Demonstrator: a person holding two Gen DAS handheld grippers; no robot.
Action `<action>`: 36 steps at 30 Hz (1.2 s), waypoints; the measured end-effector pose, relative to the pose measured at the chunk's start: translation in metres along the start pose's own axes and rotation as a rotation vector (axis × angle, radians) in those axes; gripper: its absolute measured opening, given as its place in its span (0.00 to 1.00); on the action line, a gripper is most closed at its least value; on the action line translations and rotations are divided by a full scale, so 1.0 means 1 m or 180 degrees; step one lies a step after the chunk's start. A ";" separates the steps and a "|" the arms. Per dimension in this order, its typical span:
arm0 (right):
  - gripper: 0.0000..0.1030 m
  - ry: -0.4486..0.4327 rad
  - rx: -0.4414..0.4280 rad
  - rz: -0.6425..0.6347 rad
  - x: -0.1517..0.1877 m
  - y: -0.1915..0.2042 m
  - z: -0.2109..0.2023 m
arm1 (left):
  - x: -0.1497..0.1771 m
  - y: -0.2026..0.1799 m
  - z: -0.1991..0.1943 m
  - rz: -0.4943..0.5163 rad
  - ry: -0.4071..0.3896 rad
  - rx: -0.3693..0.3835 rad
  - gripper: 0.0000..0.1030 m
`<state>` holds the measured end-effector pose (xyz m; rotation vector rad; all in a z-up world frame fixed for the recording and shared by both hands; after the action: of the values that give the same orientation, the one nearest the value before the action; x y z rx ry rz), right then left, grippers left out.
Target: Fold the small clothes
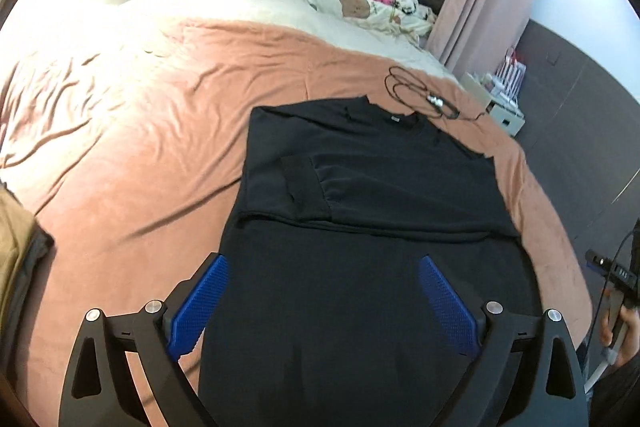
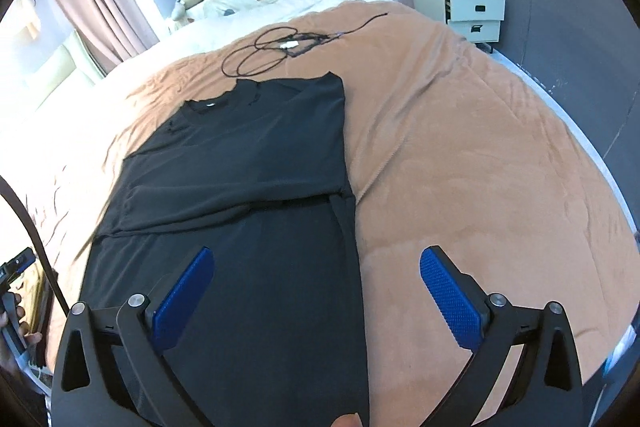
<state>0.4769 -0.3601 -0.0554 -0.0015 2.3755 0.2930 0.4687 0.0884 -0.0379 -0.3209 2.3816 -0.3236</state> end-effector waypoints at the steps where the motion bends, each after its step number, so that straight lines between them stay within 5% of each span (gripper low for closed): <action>1: 1.00 -0.0016 -0.0019 -0.0004 0.002 0.000 -0.006 | 0.000 0.000 -0.007 0.0007 -0.0037 -0.0023 0.94; 18: 1.00 -0.0445 0.0095 -0.0178 0.065 0.013 -0.105 | 0.032 0.016 -0.129 -0.0082 -0.0529 -0.0100 0.94; 36: 1.00 -0.0953 -0.0036 -0.0236 0.158 0.011 -0.191 | 0.111 0.059 -0.211 -0.0111 -0.0513 0.0048 0.94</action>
<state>0.2312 -0.3770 -0.0243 -0.0478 2.0717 0.2520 0.2375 0.1386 0.0279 -0.3680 2.2164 -0.3197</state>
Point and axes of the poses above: each gripper's, at about its wrist camera, not at the fingertips, and z roughly the way its jaws point, y to its left, x to its underside, the point moved 4 cm from there along z, roughly the way its jaws point, and after that the axes turned 6 degrees about -z, right-handed, at the moved point
